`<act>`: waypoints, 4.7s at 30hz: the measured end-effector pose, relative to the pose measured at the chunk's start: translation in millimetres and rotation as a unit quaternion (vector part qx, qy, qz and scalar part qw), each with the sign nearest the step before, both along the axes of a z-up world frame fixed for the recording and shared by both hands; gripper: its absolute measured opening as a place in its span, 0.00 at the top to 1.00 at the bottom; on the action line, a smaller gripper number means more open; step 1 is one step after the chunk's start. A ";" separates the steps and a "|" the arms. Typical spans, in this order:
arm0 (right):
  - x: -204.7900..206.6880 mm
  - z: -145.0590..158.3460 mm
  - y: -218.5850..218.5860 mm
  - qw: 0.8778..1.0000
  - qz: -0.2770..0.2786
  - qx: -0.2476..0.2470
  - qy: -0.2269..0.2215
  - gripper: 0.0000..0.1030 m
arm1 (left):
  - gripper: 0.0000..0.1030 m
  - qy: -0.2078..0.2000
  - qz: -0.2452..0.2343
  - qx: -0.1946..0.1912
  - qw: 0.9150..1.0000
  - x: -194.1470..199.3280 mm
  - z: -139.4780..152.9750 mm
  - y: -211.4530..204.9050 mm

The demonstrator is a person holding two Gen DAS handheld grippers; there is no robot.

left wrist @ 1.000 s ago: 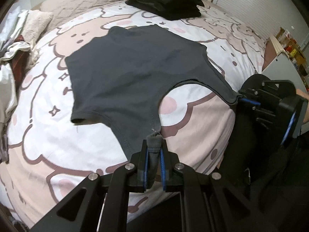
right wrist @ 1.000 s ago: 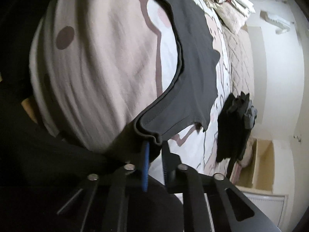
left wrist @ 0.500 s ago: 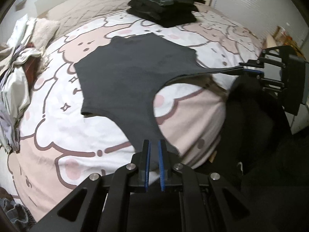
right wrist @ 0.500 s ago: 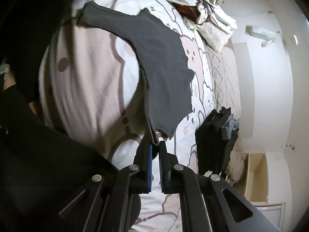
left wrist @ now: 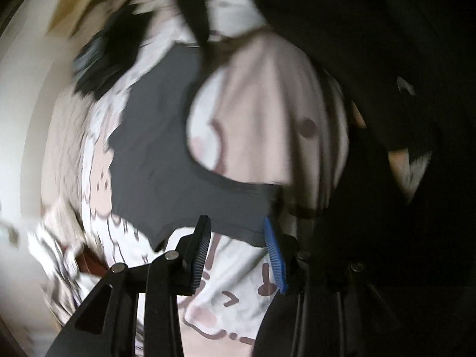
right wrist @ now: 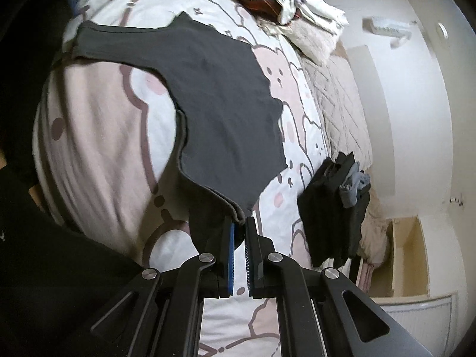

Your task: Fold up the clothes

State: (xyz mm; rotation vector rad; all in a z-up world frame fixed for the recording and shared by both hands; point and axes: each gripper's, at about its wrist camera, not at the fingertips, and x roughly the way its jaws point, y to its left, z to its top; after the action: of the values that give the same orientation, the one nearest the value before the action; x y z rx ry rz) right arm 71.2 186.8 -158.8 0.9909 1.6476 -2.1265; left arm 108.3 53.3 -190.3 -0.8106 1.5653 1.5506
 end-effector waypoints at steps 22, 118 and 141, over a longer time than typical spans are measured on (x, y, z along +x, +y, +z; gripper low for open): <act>-14.2 16.7 9.7 0.998 0.016 -0.037 0.041 0.94 | 0.95 0.053 0.144 0.100 0.983 -90.9 38.5 0.5; -175.5 -105.9 164.0 0.491 -0.523 -0.674 -0.175 0.96 | 0.91 -0.189 0.745 0.455 0.449 -240.8 -48.9 -142.3; -193.8 -74.0 163.2 0.469 -0.473 -0.703 -0.250 0.96 | 0.66 0.098 0.201 0.339 0.914 -148.8 23.8 108.0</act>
State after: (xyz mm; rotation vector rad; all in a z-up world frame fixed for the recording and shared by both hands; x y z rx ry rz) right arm -122.6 350.0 -232.8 1.5309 -1.3177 -2.1391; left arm -40.5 161.3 -166.5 -0.6010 0.8842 2.3444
